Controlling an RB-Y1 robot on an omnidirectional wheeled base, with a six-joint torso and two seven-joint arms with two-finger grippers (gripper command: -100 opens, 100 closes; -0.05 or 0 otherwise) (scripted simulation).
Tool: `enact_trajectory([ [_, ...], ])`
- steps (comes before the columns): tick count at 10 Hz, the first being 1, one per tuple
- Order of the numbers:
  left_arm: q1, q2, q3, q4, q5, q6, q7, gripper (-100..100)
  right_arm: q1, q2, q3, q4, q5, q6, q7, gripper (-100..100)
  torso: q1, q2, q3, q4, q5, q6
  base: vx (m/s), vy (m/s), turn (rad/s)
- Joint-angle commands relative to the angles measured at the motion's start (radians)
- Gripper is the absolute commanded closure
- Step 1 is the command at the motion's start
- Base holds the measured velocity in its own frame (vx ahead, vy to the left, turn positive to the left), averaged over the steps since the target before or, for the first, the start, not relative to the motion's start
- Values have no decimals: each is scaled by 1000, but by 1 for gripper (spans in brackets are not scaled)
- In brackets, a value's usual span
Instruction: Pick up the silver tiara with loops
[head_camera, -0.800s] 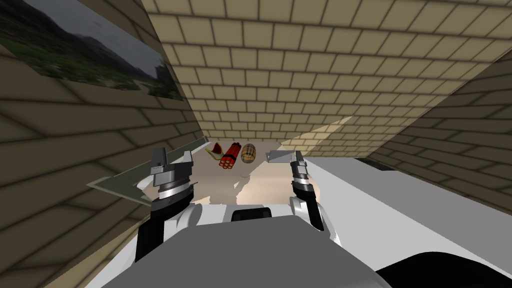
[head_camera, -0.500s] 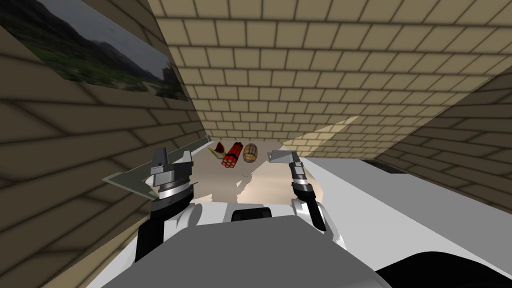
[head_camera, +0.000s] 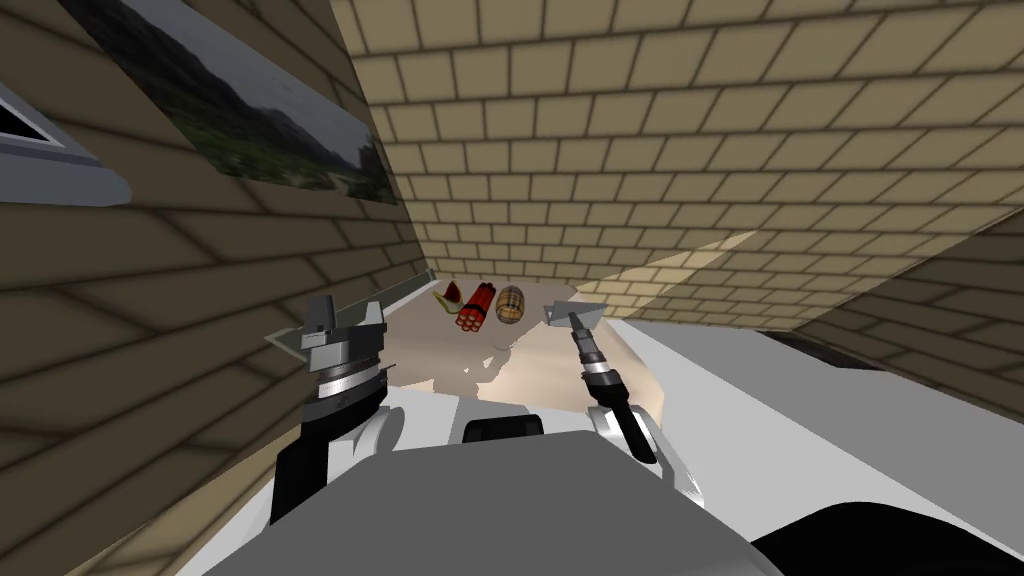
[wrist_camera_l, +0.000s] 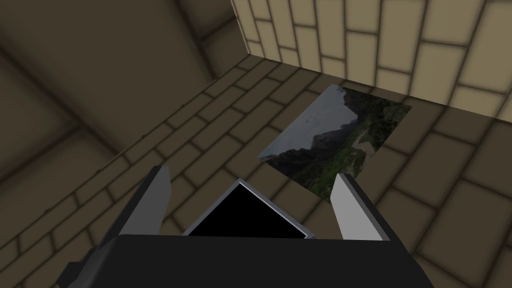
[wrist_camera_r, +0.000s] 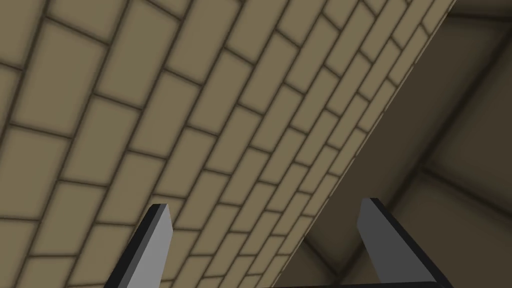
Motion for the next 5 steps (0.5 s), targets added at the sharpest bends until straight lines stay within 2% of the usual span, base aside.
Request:
enact_trajectory([
  [1, 0, 0, 0, 0, 0, 0, 0, 0, 2, -36, 2, 8, 7, 19, 18, -100, 0, 0, 0, 0, 0, 0, -31, 62, 48],
  [2, 0, 0, 0, 0, 0, 0, 0, 0, 11, -71, 14, 22, 24, 41, 48, -100, -1, 0, 0, 0, 0, 1, -29, 66, 125],
  [4, 0, 0, 0, 0, 0, 0, 0, 0, 32, -139, 42, 54, 59, 88, 103, -100, 0, 0, 0, 0, 0, 0, -44, 96, 247],
  [5, 0, 0, 0, 0, 0, 0, 0, 0, 32, -145, 42, 54, 59, 88, 113, -100, 1, 0, 0, 0, 0, 0, -23, 72, 53],
])
